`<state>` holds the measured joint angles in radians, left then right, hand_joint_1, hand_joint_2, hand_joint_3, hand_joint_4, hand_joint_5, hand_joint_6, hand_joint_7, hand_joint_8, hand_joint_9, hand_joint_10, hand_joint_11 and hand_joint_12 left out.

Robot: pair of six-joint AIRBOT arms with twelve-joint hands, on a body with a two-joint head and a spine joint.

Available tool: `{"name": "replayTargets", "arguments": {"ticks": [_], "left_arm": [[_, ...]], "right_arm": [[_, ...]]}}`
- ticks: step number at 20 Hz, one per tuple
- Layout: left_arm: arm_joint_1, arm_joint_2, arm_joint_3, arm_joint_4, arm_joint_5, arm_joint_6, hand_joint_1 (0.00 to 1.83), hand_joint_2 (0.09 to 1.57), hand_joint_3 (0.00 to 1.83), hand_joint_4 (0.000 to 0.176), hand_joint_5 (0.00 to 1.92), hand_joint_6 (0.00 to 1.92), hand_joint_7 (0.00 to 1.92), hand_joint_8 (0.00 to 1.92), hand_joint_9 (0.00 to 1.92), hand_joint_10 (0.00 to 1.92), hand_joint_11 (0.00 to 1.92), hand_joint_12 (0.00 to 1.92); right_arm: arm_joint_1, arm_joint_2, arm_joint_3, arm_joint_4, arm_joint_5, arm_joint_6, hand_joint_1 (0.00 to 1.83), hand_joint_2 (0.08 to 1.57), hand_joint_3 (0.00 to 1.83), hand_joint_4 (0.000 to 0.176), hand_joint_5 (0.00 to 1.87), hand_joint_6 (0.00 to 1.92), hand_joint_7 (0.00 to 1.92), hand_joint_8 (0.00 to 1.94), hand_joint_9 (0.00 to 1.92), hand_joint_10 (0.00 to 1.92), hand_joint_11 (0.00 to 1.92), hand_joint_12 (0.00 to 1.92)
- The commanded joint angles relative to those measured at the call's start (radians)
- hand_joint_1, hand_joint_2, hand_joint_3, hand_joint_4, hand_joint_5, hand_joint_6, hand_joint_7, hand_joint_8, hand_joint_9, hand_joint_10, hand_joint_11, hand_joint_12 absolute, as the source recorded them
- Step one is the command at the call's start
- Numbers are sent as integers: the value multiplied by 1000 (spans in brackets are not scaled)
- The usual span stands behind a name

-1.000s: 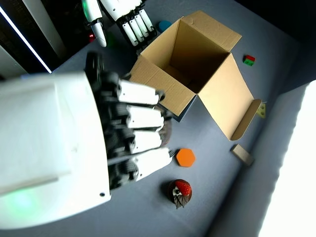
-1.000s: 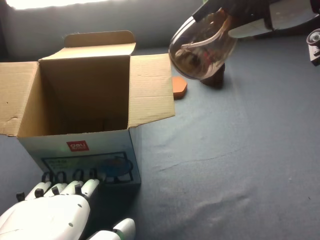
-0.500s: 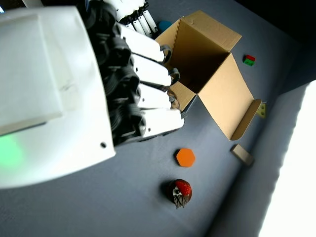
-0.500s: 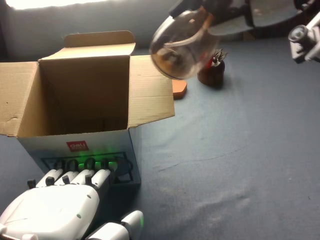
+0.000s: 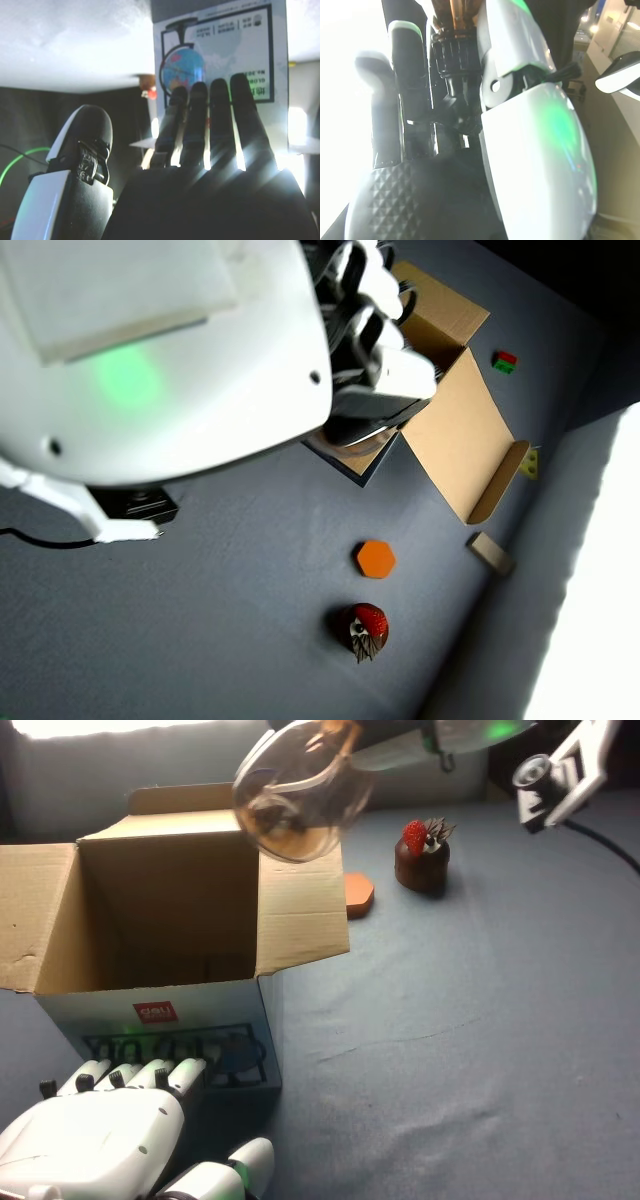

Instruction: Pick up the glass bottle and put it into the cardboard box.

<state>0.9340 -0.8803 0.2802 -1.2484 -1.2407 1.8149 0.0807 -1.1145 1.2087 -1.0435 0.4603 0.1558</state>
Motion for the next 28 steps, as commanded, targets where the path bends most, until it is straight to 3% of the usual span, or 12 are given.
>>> {"name": "replayTargets", "arguments": {"ticks": [1,6,15,19,28], "left_arm": [[-1,5,3,75,-59,-10,0,1355,1,0,90,3,116,1,108,1,0,461],[4,13,-2,81,-42,-21,0,1355,1,0,90,3,114,0,105,0,0,460],[-2,2,6,89,-6,-23,0,1356,1,0,89,1,111,0,99,0,0,461],[-4,-6,2,89,-6,-26,0,1356,1,0,97,4,110,0,97,0,0,460],[0,-11,-1,88,-6,-28,0,1359,1,0,113,6,110,0,98,0,0,460]], "right_arm": [[11,-1,-3,68,60,-7,1191,1192,2,0,743,1356,942,1142,886,1426,703,1868],[-11,-76,-1,151,58,-138,1191,1192,2,0,742,1354,943,1144,885,1428,702,1870],[-43,-133,18,174,103,-128,1191,1192,2,0,745,1352,941,1145,883,1430,701,1874],[-61,-162,23,228,124,-230,1191,1192,2,0,745,1352,941,1146,885,1432,701,1876],[-104,-279,110,265,107,-288,1186,1196,2,0,745,1356,925,1163,860,1461,697,1883]]}}
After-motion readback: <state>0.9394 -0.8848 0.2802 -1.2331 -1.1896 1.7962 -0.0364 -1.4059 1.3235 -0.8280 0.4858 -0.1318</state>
